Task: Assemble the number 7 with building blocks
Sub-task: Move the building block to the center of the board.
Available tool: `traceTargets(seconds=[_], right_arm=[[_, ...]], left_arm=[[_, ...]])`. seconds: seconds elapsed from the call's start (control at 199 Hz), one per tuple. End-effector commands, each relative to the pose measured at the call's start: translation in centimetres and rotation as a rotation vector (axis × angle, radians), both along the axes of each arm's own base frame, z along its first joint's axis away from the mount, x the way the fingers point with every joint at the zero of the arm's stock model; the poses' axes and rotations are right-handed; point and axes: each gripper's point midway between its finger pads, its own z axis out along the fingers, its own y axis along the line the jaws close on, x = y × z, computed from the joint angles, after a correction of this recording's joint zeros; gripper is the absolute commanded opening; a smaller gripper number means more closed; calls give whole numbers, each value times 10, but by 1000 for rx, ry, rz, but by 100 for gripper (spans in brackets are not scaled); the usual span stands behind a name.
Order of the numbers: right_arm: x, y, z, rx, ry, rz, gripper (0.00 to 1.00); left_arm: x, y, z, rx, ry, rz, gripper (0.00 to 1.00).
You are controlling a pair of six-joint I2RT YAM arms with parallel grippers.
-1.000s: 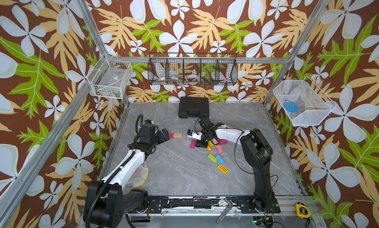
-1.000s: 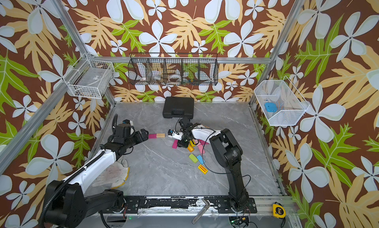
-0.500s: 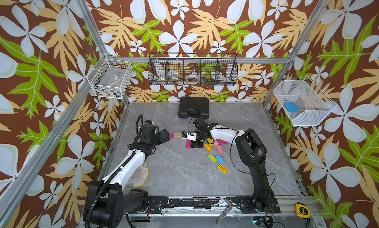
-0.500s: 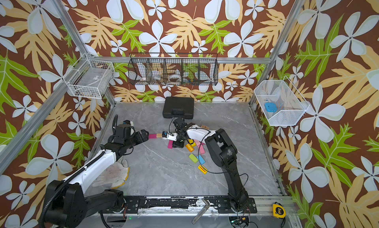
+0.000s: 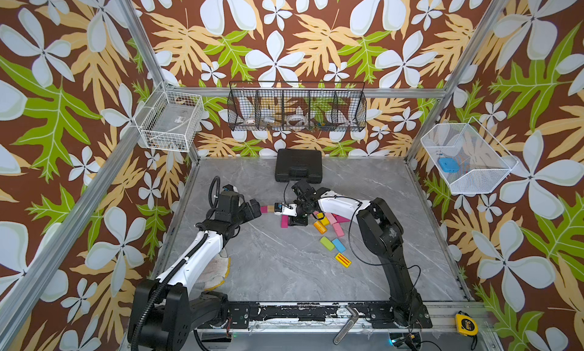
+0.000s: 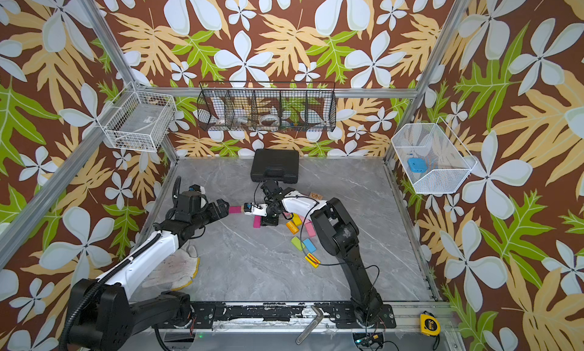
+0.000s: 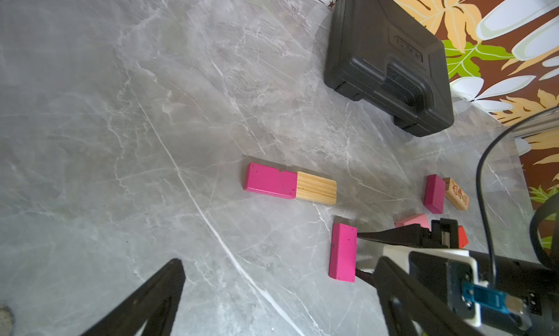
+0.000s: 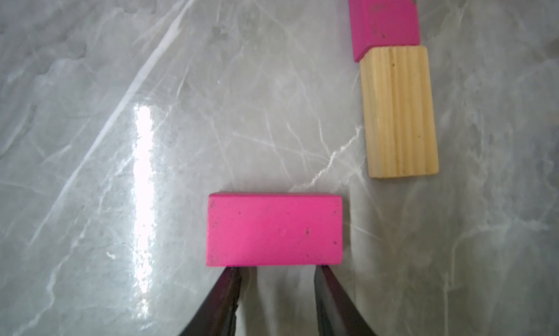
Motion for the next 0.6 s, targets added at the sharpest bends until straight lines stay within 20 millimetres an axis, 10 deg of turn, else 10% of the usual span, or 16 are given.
traceTargets(seconds=[0.0,0.597], right_arm=[[-5,-1,-7,-29,23,17,42],[-5,11,4,16,6,15,44]], left_arm=[[3,0,5,4,-19,0,100],[-3,3,13,1,-37,17,100]])
